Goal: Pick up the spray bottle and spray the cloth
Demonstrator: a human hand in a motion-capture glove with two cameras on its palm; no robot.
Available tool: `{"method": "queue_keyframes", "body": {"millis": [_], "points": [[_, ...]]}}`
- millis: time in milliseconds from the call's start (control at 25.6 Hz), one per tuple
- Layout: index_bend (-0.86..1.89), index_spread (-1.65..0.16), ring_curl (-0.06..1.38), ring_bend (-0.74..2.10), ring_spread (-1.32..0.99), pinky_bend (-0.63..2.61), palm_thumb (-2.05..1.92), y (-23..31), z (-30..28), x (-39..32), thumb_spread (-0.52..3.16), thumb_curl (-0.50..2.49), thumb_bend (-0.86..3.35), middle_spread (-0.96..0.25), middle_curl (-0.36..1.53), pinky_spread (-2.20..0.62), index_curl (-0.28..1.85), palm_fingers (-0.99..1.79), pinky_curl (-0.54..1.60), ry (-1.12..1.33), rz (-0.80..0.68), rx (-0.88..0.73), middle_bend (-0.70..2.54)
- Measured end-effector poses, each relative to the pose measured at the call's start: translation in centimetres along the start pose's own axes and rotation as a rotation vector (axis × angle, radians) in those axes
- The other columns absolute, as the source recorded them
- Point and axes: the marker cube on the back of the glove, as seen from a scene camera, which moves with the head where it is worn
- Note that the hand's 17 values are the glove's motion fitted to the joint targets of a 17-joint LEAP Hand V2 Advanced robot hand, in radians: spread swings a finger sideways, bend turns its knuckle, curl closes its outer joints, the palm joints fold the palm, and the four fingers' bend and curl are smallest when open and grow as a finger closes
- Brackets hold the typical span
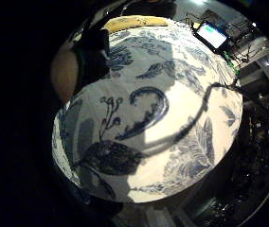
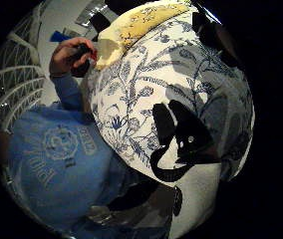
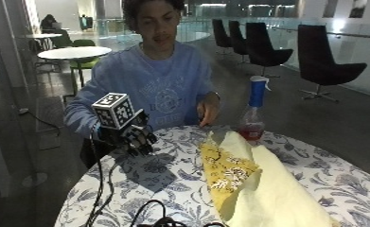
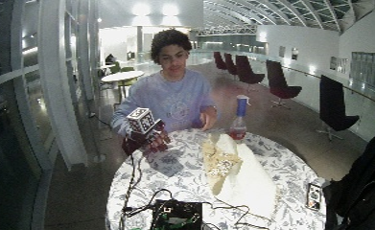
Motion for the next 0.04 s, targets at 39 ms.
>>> {"method": "queue_keyframes", "body": {"millis": [39], "points": [[0.13, -0.32, 0.36, 0.37, 0.0, 0.24, 0.71, -0.05, -0.03, 0.01, 1.16, 0.33, -0.01, -0.05, 0.44, 0.2, 0.24, 0.76, 0.35, 0.001, -0.001, 0.002, 0.32]]}}
